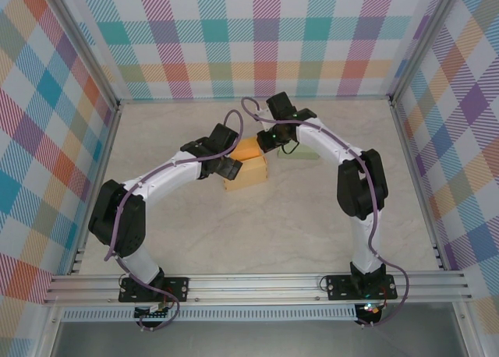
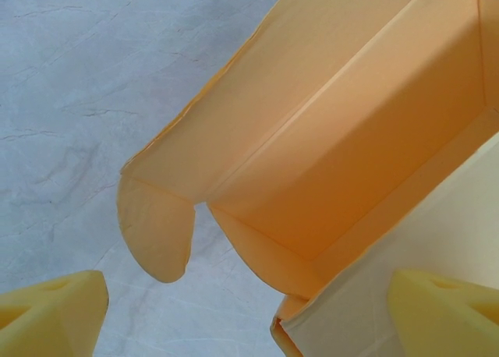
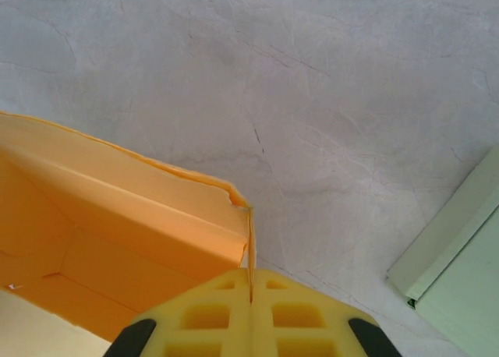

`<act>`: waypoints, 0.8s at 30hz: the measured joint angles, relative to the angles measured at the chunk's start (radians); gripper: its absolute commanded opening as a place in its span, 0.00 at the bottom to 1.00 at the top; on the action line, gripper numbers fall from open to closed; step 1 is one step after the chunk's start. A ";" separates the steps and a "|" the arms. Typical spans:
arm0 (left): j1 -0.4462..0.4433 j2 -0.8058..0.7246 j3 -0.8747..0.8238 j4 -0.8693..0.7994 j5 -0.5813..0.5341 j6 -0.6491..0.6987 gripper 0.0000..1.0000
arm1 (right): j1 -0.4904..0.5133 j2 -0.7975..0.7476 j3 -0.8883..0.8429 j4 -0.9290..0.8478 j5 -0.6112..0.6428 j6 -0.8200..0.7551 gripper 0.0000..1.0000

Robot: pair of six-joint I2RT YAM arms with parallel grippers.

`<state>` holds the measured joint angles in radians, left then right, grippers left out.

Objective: Fold the paper box

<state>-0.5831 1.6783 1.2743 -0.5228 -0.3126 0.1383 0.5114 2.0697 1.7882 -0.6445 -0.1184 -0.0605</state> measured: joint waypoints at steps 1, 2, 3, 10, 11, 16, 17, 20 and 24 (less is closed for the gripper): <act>-0.002 0.000 0.000 0.000 -0.007 -0.008 0.92 | -0.001 0.000 0.000 0.000 -0.003 0.002 0.04; -0.005 0.000 0.000 0.000 -0.016 -0.016 0.92 | -0.001 -0.001 0.000 -0.001 -0.005 0.009 0.04; -0.008 0.000 0.000 0.000 -0.024 -0.023 0.91 | -0.001 -0.002 -0.003 -0.001 -0.007 0.018 0.04; -0.013 0.003 0.000 -0.008 -0.093 -0.120 0.84 | 0.000 -0.127 -0.159 0.008 -0.034 0.142 0.03; -0.014 0.006 0.000 -0.009 -0.098 -0.130 0.83 | 0.000 -0.149 -0.185 0.011 -0.039 0.158 0.03; -0.030 0.015 0.000 -0.008 -0.118 -0.166 0.82 | 0.016 -0.212 -0.257 0.026 -0.044 0.213 0.03; -0.033 0.016 0.000 -0.008 -0.123 -0.171 0.82 | 0.022 -0.218 -0.261 0.026 -0.040 0.220 0.03; -0.043 0.024 0.005 -0.008 -0.139 -0.182 0.80 | 0.041 -0.227 -0.265 0.029 -0.021 0.241 0.03; -0.055 0.040 0.013 -0.006 -0.159 -0.204 0.77 | 0.064 -0.248 -0.294 0.058 0.011 0.287 0.03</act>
<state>-0.6380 1.7180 1.2877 -0.5289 -0.4713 -0.0654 0.5755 1.8217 1.4937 -0.5865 -0.1074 0.2268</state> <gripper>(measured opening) 0.779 0.056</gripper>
